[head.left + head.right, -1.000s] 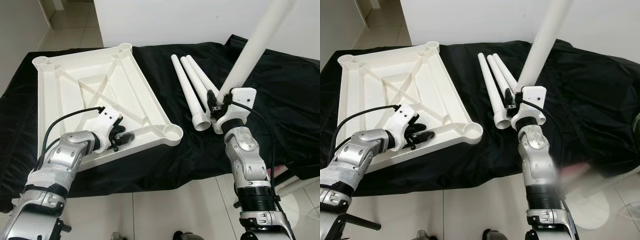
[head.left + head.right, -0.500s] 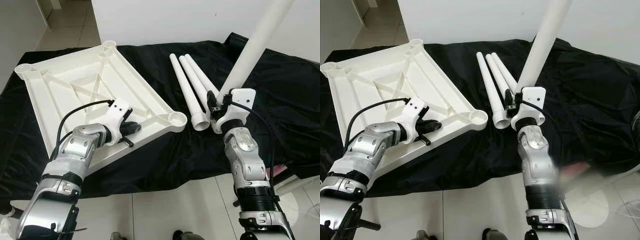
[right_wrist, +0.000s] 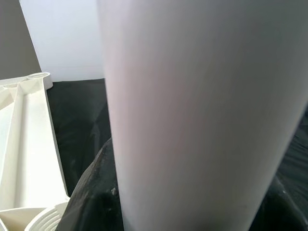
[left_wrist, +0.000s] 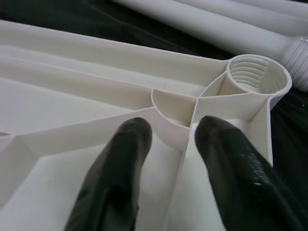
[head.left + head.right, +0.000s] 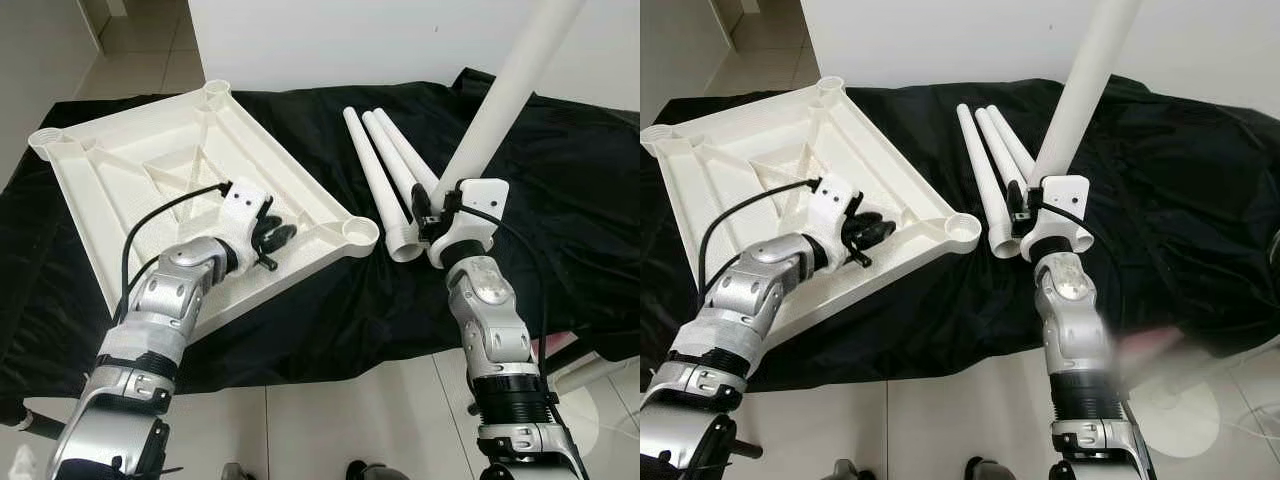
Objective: Building children table
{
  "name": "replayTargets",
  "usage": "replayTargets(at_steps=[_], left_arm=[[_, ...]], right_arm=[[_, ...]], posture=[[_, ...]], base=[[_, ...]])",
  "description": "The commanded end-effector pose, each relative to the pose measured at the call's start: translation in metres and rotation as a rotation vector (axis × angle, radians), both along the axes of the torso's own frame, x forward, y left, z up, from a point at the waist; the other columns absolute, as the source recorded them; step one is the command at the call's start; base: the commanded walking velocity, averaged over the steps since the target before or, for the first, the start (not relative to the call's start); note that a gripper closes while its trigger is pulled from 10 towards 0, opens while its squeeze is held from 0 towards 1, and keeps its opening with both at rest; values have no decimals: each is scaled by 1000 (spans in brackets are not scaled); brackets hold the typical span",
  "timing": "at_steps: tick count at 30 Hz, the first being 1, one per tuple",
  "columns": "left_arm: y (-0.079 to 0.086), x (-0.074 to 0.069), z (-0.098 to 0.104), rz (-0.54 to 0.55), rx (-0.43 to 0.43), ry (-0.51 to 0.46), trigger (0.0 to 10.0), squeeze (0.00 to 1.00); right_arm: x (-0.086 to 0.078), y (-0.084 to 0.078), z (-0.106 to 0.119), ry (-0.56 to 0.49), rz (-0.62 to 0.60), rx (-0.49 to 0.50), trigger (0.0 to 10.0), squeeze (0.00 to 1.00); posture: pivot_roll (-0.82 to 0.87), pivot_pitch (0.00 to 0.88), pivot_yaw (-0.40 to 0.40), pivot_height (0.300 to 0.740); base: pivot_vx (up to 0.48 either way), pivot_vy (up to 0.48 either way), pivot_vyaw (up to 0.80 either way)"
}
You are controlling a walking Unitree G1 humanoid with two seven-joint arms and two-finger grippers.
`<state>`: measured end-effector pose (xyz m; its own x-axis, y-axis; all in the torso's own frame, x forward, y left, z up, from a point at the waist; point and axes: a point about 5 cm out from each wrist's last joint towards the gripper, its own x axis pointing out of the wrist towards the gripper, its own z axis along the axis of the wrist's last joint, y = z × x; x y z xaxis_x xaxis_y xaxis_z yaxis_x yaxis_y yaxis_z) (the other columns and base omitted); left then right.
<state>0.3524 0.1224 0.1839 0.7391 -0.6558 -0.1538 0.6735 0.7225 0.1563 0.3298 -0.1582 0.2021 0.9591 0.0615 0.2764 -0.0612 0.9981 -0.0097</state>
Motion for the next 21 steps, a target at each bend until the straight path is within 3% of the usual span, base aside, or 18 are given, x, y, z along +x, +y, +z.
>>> replayTargets(at_steps=[1, 5, 9, 15, 21], left_arm=[[-2, -9, -4, -152, 46, 12, 10000, 0], [-1, -13, 3, -193, 36, -14, 10000, 0], [-2, -11, 6, -154, 13, -6, 10000, 0], [-20, -18, 0, -212, -24, 47, 10000, 0], [-32, -13, -17, -163, 92, 19, 10000, 0]], right_arm=[[0, 3, -4, 24, 5, 9, 10000, 0], [2, 5, -4, 30, 19, 2, 10000, 0], [3, 7, -5, 48, 34, 22, 10000, 0], [4, 7, -5, 48, 32, -17, 10000, 0], [5, 3, -4, 43, 21, -25, 10000, 0]], posture=[[-85, 96, 28, 740], [-82, 96, 24, 740], [-81, 94, 23, 740], [-82, 91, 16, 740], [-88, 87, 18, 740]], base=[[0, 0, 0], [0, 0, 0], [0, 0, 0], [0, 0, 0], [0, 0, 0]])
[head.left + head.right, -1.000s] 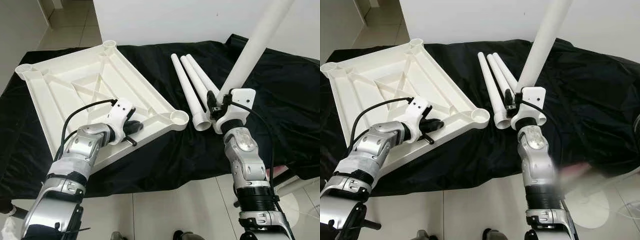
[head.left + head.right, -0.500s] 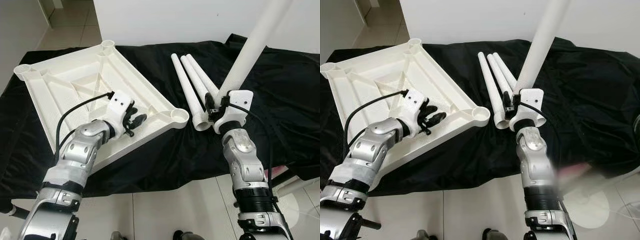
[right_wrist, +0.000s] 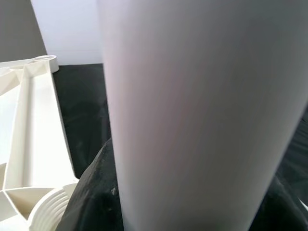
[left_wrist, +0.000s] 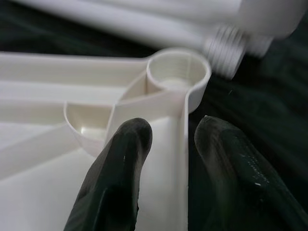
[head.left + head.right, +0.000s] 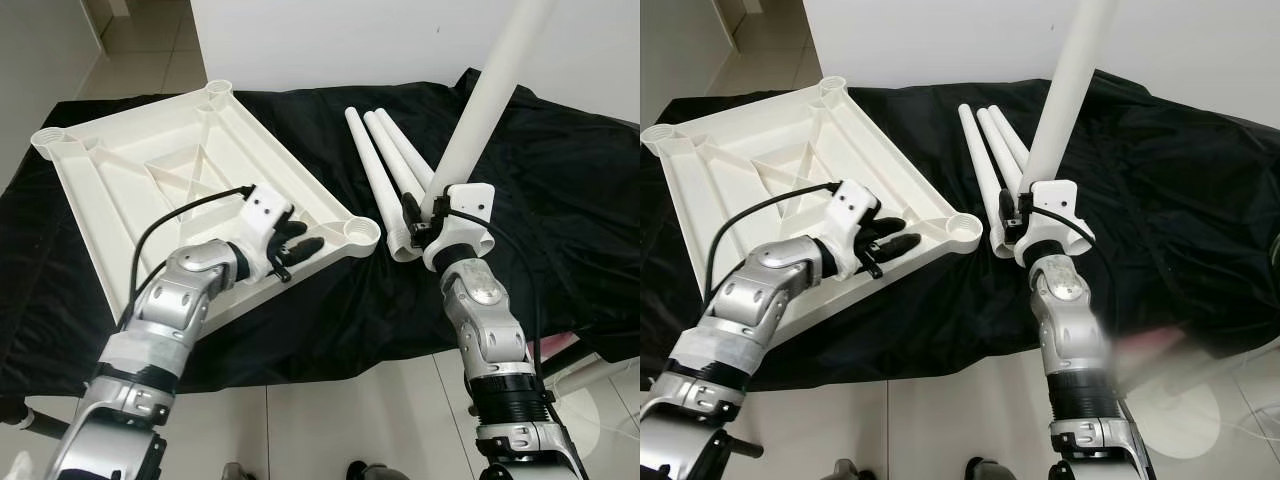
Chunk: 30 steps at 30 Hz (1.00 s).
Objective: Building children table
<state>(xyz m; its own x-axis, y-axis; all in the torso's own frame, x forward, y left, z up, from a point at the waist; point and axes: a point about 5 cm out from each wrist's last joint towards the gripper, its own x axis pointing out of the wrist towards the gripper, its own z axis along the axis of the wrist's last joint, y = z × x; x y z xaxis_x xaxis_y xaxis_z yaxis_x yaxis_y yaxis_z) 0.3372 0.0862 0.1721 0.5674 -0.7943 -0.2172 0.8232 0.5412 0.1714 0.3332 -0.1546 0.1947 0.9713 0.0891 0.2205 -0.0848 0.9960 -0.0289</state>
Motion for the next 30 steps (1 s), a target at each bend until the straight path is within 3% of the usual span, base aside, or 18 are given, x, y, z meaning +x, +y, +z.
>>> replayTargets(at_steps=[1, 11, 16, 20, 27, 30], left_arm=[[2, 1, -7, 52, 39, -16, 10000, 0], [-2, -10, -26, -24, 87, 122, 10000, 0], [1, -5, -30, 13, 103, 123, 10000, 0], [2, -8, -33, -23, 120, 150, 10000, 0], [8, -40, -36, -273, 175, 229, 10000, 0], [12, -44, -36, -299, 192, 236, 10000, 0]], right_arm=[[2, 0, 3, -13, -3, -3, 10000, 0], [1, -3, 1, 0, -22, -13, 10000, 0], [1, -4, 1, 2, -27, -15, 10000, 0], [1, -4, 0, 4, -31, -18, 10000, 0], [1, -5, -2, 12, -26, -27, 10000, 0], [1, -5, -2, 14, -20, -31, 10000, 0]], posture=[[-89, 87, 18, 740], [-90, 90, 29, 740], [-87, 91, 32, 740], [-87, 90, 35, 740], [-87, 91, 36, 740], [-87, 91, 36, 740]], base=[[0, 0, 0], [0, 0, 0], [0, 0, 0], [0, 0, 0], [0, 0, 0], [0, 0, 0]])
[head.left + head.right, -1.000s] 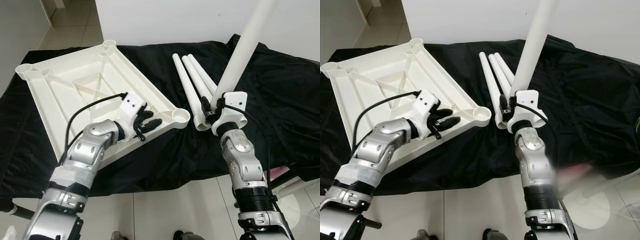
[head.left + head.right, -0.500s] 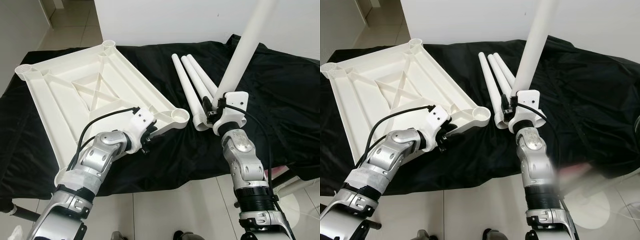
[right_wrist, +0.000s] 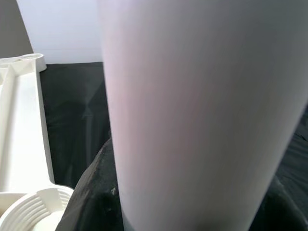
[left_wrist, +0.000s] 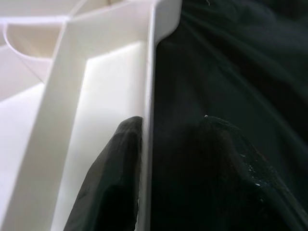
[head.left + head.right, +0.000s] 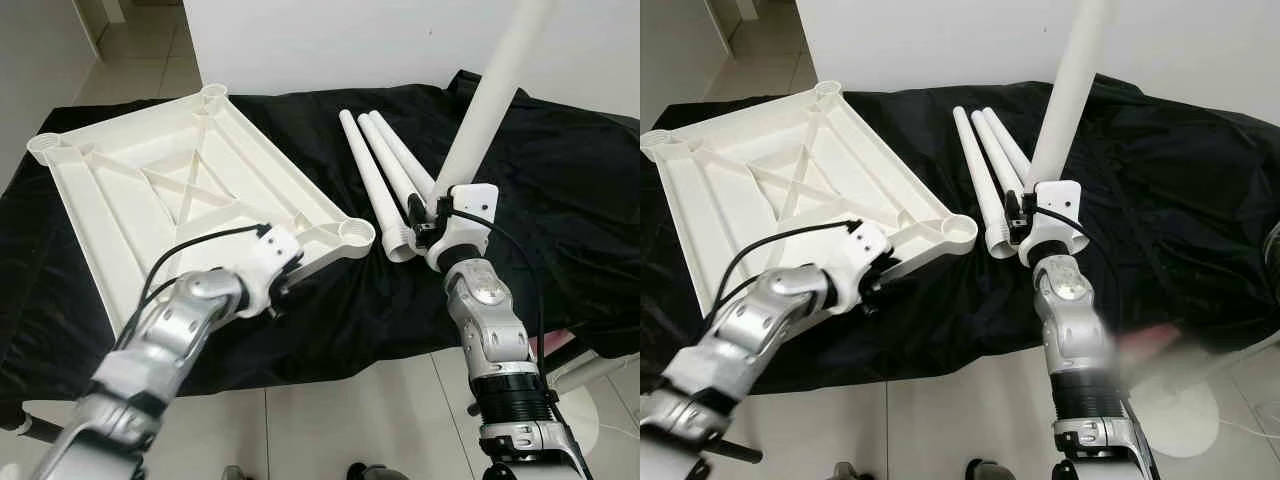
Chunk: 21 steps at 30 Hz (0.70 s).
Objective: Building children table
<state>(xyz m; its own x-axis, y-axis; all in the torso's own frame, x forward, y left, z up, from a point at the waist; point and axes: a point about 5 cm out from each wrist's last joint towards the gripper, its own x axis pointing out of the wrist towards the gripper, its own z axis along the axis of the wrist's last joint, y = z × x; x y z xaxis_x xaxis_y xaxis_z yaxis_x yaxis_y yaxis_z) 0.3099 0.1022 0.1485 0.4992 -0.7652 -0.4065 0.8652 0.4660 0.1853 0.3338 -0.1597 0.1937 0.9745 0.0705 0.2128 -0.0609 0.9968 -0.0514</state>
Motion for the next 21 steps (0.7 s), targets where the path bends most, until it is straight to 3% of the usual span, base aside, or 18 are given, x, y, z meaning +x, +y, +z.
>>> replayTargets(at_steps=[1, 9, 12, 13, 15, 16, 18, 21], left_arm=[[-2, -19, -13, -246, 17, 172, 10000, 0], [8, -19, -9, -243, 45, 143, 10000, 0], [14, -9, 0, -170, 41, 85, 10000, 0], [21, 8, 17, -60, -32, 14, 10000, 0], [23, 13, 24, -22, -72, -8, 10000, 0], [26, 22, 37, 52, -147, -45, 10000, 0], [26, 23, 39, 66, -159, -51, 10000, 0], [28, 29, 55, 121, -287, -70, 10000, 0]], right_arm=[[0, 1, -2, 10, 8, -10, 10000, 0], [2, 8, -4, 15, 69, -40, 10000, 0], [3, 13, -4, 13, 102, -58, 10000, 0], [6, 18, -3, 10, 141, -61, 10000, 0], [7, 19, -3, 10, 155, -56, 10000, 0], [8, 21, -1, 2, 179, -60, 10000, 0], [8, 21, -1, 0, 183, -63, 10000, 0], [12, 23, -3, 4, 209, -96, 10000, 0]], posture=[[-87, 91, 36, 740], [-74, 83, 26, 740], [-73, 77, 17, 740], [-69, 73, 7, 740], [-69, 73, 7, 740], [-67, 71, 3, 740], [-67, 71, 3, 740], [-60, 67, -9, 740]], base=[[0, 0, 0], [0, 0, 0], [0, 0, 0], [0, 0, 0], [0, 0, 0], [0, 0, 0], [0, 0, 0], [0, 0, 0]])
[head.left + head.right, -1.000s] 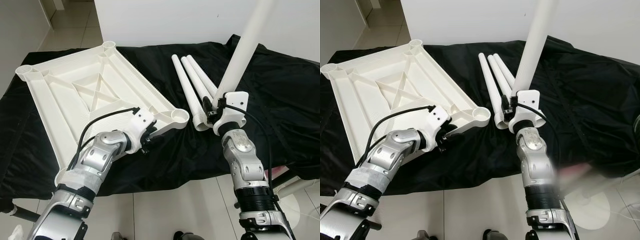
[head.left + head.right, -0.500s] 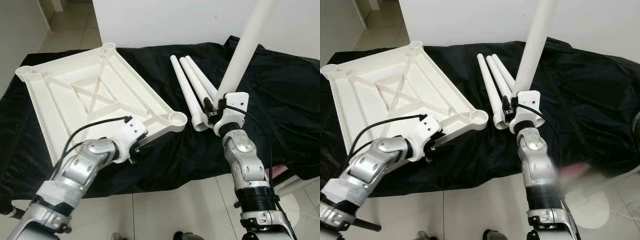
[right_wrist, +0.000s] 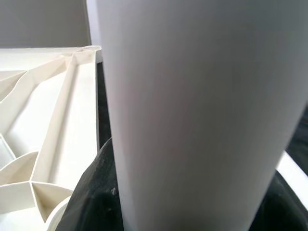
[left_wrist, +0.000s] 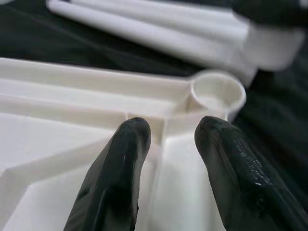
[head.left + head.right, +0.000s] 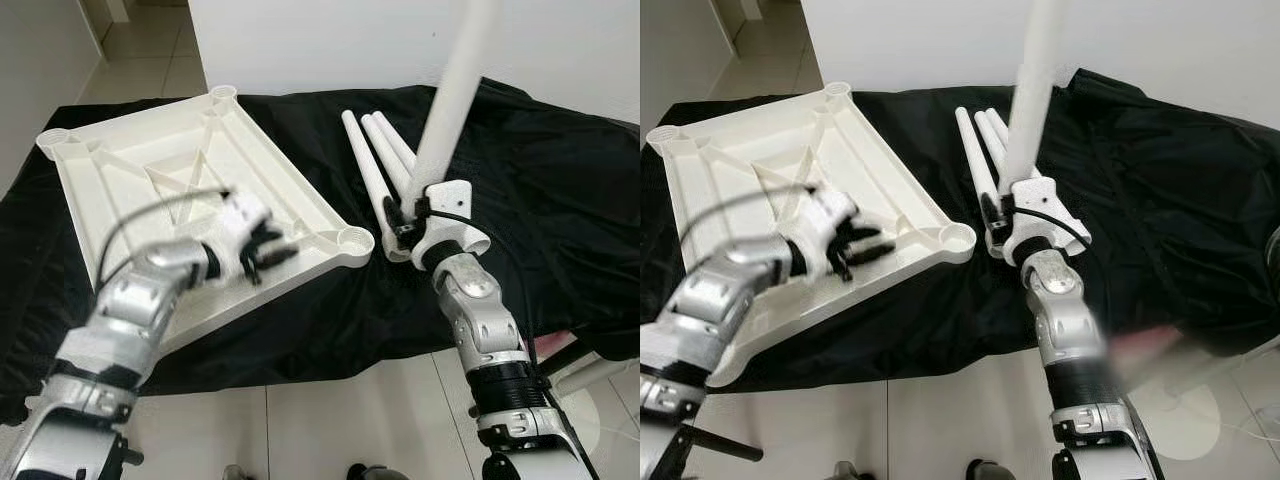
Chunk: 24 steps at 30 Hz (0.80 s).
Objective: Building children table
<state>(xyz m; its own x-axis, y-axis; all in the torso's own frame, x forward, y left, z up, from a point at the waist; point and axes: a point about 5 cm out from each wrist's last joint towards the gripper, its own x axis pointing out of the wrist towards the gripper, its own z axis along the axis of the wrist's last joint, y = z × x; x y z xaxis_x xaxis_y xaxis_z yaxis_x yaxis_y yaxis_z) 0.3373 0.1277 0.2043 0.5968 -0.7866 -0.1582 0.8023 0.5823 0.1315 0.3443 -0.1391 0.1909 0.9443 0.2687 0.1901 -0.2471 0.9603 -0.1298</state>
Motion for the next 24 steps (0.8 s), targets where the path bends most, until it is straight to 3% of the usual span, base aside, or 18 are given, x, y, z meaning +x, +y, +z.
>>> replayTargets(at_steps=[1, 3, 10, 24], left_arm=[[3, 1, -1, 26, -38, 26, 10000, 0], [2, 3, 4, 33, -87, 20, 10000, 0], [-10, -6, -6, -17, -44, -46, 10000, 0], [-20, -13, -14, -38, -56, -47, 10000, 0]], right_arm=[[2, 3, 0, -6, 20, -14, 10000, 0], [5, 3, -2, 1, 39, -15, 10000, 0], [15, 12, -5, -5, 103, -2, 10000, 0], [31, 27, -7, -19, 165, 45, 10000, 0]], posture=[[-60, 67, -9, 740], [-55, 64, -13, 740], [-49, 54, -19, 740], [-36, 68, -18, 740]], base=[[0, 0, 0], [0, 0, 0], [0, 0, 0], [0, 0, 0]])
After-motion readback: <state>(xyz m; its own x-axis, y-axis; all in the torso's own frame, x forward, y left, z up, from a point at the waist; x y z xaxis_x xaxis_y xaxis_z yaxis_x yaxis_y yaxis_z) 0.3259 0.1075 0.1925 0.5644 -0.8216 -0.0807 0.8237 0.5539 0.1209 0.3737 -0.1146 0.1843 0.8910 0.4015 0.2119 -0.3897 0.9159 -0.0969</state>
